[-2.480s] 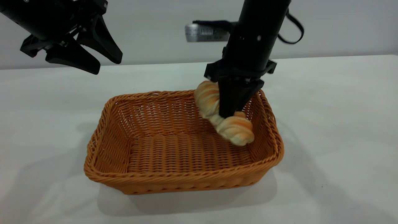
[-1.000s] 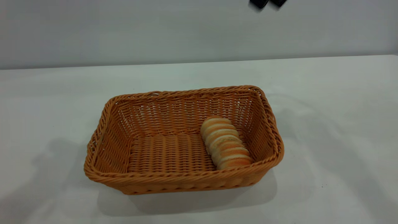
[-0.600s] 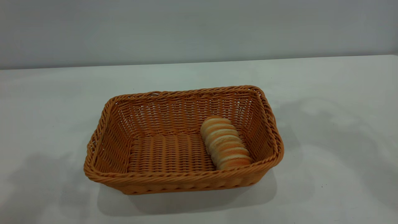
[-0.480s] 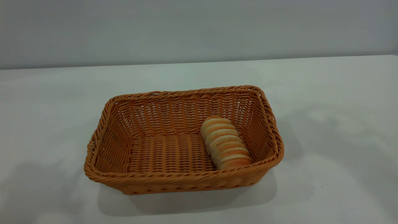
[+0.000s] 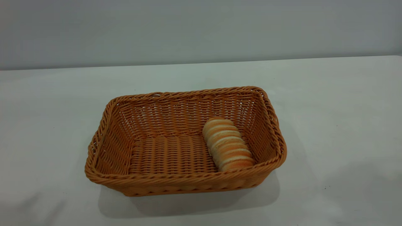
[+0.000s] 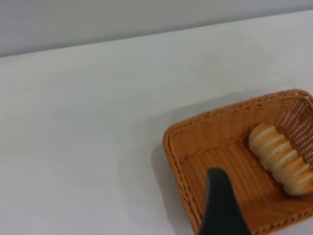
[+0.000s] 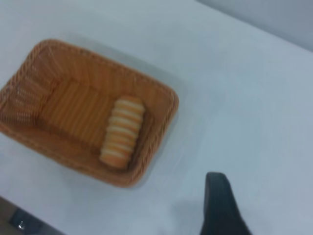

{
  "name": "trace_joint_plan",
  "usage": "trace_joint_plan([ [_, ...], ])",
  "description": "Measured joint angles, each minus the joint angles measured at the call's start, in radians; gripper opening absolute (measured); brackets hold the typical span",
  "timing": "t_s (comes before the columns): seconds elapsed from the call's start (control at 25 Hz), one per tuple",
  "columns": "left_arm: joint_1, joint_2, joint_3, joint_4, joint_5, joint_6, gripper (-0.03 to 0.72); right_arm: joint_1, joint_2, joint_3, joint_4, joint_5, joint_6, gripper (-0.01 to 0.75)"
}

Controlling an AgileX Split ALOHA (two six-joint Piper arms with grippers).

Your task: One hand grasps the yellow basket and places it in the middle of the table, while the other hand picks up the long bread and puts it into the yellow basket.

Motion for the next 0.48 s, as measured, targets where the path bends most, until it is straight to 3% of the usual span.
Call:
trace_joint_plan([
  [0.24,0.0,-0.178,0.091,0.006,0.101,-0.002,0.505,0.0,-0.308,0.254,-0.046,0.0,0.06,0.502],
  [0.48,0.0,-0.385,0.162,0.073,0.284,-0.013,0.505,0.0,-0.609,0.446,-0.082,0.001,0.116,0.502],
])
